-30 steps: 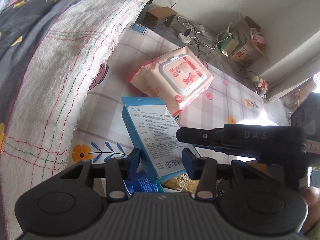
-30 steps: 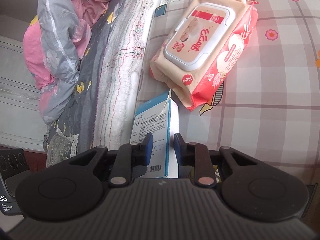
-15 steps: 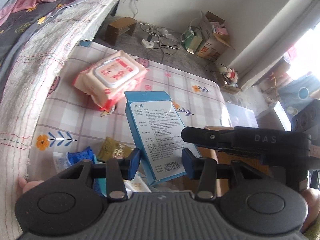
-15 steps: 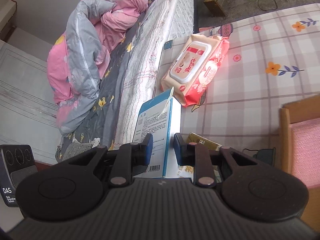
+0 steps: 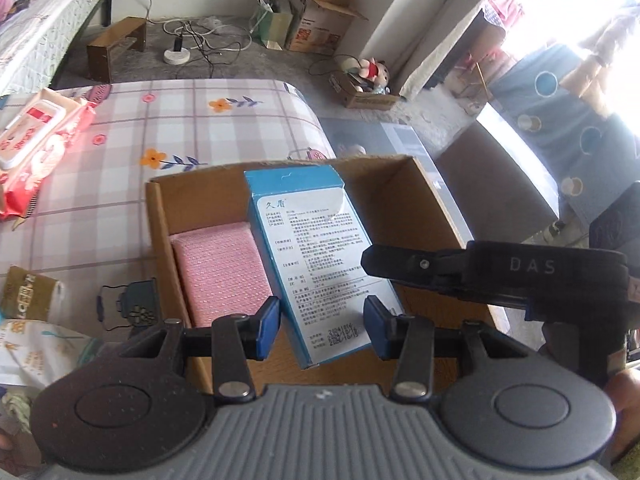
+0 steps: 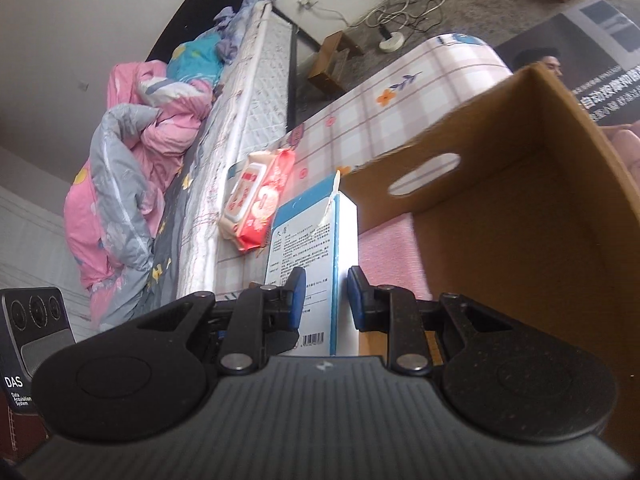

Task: Organize soft objects
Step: 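Carry the blue-white box with the right gripper into the cardboard box, release, then return the right gripper to the pile and grasp the white cotton swab pack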

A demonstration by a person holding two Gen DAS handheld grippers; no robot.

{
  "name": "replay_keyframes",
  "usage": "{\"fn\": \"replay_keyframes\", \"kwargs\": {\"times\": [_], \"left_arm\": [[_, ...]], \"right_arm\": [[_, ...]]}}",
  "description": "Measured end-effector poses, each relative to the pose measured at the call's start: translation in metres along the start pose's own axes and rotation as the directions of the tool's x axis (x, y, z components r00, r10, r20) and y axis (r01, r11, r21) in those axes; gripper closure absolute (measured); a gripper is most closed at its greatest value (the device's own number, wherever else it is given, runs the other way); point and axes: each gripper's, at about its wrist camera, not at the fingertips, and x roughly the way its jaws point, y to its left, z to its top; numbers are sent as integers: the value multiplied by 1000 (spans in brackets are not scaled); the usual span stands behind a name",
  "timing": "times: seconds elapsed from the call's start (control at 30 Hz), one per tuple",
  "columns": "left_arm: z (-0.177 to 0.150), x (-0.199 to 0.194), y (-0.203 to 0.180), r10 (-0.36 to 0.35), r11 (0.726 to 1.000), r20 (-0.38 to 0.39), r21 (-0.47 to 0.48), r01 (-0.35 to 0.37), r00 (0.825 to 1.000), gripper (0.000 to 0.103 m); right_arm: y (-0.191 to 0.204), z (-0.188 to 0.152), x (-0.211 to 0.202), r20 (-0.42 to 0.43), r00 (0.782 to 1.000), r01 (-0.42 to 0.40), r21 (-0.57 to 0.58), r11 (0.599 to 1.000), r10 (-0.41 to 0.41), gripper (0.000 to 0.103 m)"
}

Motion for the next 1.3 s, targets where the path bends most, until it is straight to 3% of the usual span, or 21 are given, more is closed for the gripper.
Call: {"fn": "replay_keyframes", "kwargs": {"times": [0.27,0.43,0.63,0.83,1.03,1.3], "left_arm": [[4,79,-11,74,997,-96,2,-74,993,54],[2,78,-5,113,993,-88,-7,-114,990,53],[6,27,-2,114,993,7,17,-115,993,42],[-12,-48,7,80,995,116,51,-86,990,31],[-50,-119,40,122,989,212,54,-136,970,18],[-102,-173,102,207,978,265,-21,-209,942,13]], "right_arm": [[-75,7,20,-24,998,61,76,995,-59,81],[-93,1,48,-54,993,111,88,990,-107,81],[-79,-1,35,-31,995,100,55,993,-99,81],[-51,-11,0,0,998,58,20,998,-58,80],[-12,-39,-28,26,1000,-14,-36,999,15,74],[48,-72,-23,-28,995,-99,-96,990,96,70]]}}
